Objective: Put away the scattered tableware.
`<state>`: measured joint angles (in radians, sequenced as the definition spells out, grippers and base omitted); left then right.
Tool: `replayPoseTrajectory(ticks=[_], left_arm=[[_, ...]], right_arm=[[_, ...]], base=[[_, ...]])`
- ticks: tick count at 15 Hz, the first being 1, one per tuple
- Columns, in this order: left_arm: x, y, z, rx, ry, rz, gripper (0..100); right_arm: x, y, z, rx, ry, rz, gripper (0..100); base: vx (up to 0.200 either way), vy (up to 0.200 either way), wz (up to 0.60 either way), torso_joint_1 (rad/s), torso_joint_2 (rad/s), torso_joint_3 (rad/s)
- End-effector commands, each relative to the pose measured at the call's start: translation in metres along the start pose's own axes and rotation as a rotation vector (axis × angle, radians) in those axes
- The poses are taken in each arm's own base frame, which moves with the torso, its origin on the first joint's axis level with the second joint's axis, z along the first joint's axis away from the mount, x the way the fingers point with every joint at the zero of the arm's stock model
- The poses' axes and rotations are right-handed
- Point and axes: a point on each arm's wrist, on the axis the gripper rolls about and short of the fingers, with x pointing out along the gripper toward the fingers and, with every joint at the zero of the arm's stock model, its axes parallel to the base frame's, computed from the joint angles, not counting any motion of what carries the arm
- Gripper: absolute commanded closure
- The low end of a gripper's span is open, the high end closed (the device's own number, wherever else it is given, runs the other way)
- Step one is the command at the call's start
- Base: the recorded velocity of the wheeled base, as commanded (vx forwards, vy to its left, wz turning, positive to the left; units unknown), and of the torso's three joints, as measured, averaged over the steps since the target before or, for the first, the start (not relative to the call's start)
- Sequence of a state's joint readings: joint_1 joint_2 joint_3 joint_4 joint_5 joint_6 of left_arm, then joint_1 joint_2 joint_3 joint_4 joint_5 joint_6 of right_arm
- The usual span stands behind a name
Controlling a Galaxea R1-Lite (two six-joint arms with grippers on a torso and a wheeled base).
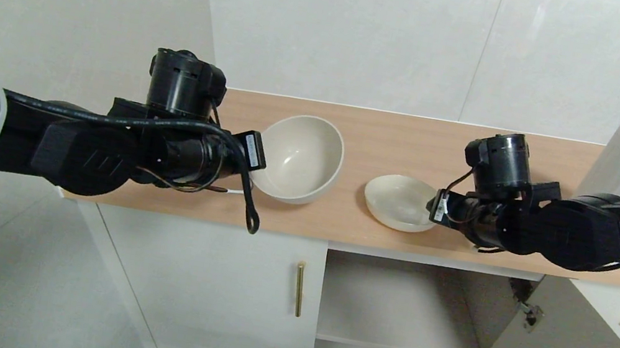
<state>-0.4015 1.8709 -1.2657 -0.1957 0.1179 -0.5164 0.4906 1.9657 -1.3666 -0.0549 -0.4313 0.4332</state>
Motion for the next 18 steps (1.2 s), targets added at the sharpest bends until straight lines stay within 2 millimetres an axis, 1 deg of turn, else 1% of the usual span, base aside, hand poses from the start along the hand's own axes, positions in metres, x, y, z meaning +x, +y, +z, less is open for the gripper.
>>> replayPoseTrajectory(ticks=[1,4,7,9,10,11,14,16,17,18], left_arm=[[0.000,0.000,0.000,-0.001,-0.001,-0.001,100],[0.000,0.000,0.000,-0.001,-0.002,0.000,100],[-0.003,-0.001,0.001,-0.001,-0.002,-0.005,100],[-0.012,0.002,0.000,0.002,-0.004,-0.002,100],[-0.027,0.004,-0.002,0.030,-0.006,-0.024,100],[-0.035,0.005,-0.003,0.051,0.000,-0.058,100],[-0.064,0.008,-0.006,0.088,0.030,-0.181,100],[-0.088,0.015,-0.016,0.138,0.055,-0.226,100],[-0.099,0.020,-0.021,0.173,0.064,-0.239,100],[-0.105,0.021,-0.023,0.195,0.065,-0.251,100]], right_arm=[[0.002,0.000,-0.001,-0.001,0.005,0.000,100],[-0.001,-0.001,0.003,0.010,-0.007,0.006,100],[-0.002,-0.001,0.004,0.012,-0.007,0.006,100],[-0.005,-0.002,0.005,0.013,-0.006,0.014,100],[-0.011,-0.008,0.010,0.021,0.007,0.044,100],[-0.020,-0.013,0.013,0.024,0.033,0.075,100],[-0.059,-0.030,0.022,0.065,0.104,0.208,100],[-0.088,-0.039,0.032,0.077,0.108,0.297,100],[-0.101,-0.045,0.033,0.078,0.119,0.328,100],[-0.108,-0.047,0.032,0.077,0.125,0.341,100]], base=[[0.000,0.000,0.00,0.000,0.00,0.000],[0.000,0.000,0.00,0.000,0.00,0.000],[0.000,0.000,0.00,0.000,0.00,0.000],[0.000,0.000,0.00,0.000,0.00,0.000],[0.000,0.000,0.00,0.000,0.00,0.000],[0.000,0.000,0.00,0.000,0.00,0.000],[0.000,0.000,0.00,0.000,0.00,0.000],[0.000,0.000,0.00,0.000,0.00,0.000],[0.000,0.000,0.00,0.000,0.00,0.000],[0.000,0.000,0.00,0.000,0.00,0.000]])
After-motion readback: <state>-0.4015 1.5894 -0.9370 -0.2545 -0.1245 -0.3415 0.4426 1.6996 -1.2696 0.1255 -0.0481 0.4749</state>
